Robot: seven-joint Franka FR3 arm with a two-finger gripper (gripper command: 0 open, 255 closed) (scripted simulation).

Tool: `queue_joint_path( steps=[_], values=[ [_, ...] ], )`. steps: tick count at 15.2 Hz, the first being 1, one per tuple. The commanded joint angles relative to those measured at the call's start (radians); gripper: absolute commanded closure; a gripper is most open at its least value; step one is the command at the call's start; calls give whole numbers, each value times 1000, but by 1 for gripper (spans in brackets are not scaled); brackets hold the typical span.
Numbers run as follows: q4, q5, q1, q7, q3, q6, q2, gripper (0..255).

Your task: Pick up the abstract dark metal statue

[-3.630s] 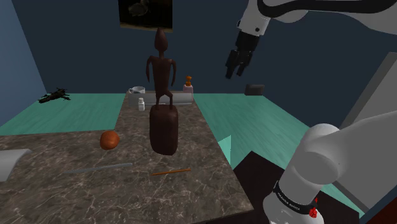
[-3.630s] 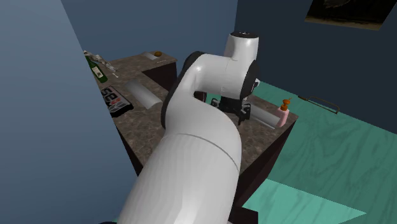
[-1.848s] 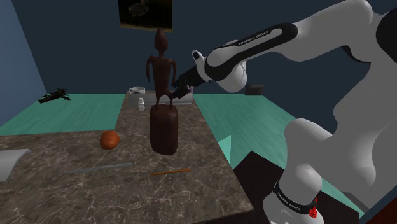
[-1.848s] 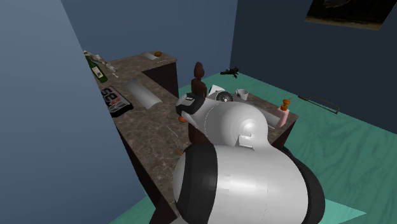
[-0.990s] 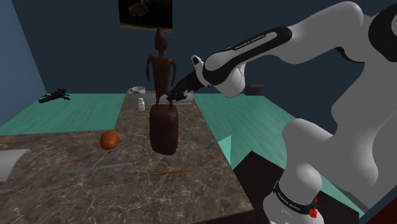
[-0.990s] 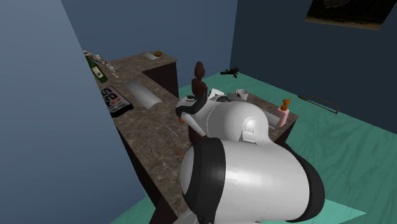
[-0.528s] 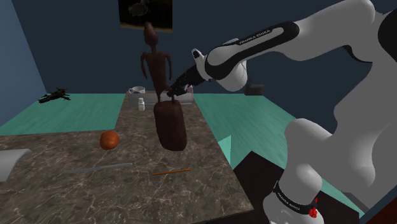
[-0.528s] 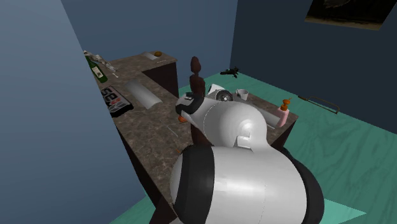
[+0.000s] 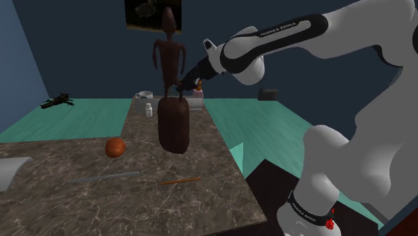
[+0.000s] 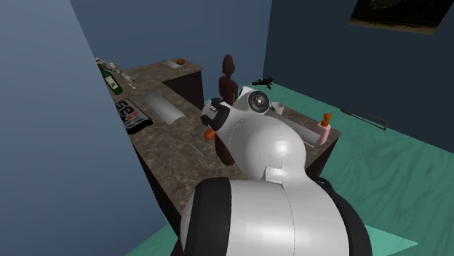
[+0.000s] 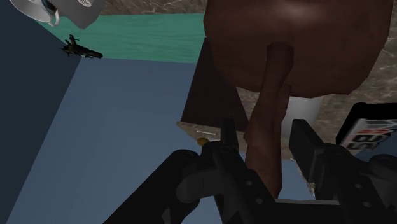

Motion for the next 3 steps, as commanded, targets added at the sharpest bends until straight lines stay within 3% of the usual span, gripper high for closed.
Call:
queue_joint_path(
  steps=[1, 3],
  values=[
    [20, -19, -28, 26, 29, -27, -7, 255],
    [22, -20, -30, 28, 30, -29, -7, 255]
  ],
)
